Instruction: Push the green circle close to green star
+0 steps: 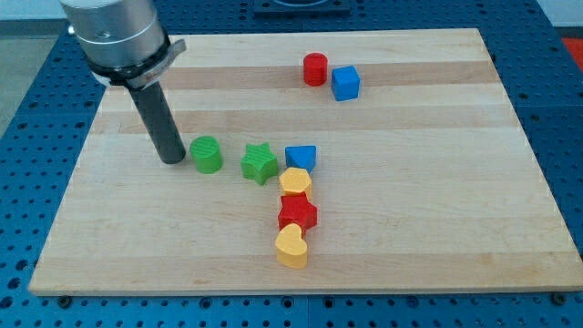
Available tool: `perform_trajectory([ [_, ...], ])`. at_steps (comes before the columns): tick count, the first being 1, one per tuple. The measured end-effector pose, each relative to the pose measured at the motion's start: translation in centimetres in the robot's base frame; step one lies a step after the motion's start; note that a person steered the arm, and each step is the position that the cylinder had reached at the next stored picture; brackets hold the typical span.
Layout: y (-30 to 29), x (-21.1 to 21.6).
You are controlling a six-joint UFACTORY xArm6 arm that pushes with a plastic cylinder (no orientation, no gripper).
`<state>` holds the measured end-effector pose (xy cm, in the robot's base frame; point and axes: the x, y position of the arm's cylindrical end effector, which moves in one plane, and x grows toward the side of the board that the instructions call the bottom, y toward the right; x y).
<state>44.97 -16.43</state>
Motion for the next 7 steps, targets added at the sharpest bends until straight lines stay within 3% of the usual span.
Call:
perform_trajectory([
  [3,3.4,3.0],
  [7,1.5,1.8],
])
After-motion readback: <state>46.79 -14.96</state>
